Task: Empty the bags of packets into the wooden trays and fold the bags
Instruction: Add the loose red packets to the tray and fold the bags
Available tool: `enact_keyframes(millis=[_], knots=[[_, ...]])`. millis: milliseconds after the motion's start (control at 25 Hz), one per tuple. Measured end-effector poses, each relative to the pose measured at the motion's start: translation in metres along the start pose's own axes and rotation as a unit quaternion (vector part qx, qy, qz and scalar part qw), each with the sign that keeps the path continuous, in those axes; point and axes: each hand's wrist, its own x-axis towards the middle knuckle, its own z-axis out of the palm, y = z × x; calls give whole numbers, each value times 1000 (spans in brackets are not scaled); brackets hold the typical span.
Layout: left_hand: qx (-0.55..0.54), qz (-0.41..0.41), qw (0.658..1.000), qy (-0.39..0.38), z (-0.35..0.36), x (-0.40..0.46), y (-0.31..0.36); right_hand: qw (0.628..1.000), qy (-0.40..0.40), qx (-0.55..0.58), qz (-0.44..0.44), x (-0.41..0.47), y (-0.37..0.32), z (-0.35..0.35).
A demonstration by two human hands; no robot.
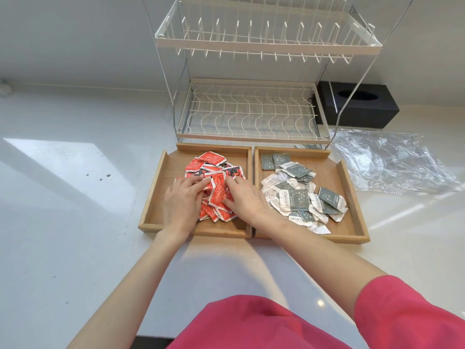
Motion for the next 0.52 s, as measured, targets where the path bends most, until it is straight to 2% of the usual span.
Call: enact_keyframes(millis=[240,400,520], knots=[[51,5,988,-142,27,-11,-8,999,32,9,-5,-5,1,4],[47,7,986,-162,23,-10,-8,1000,27,10,-5,-8,1,4],[33,16,991,-125,12,-7,-2,998,43,55,-4,-11,5,-6]])
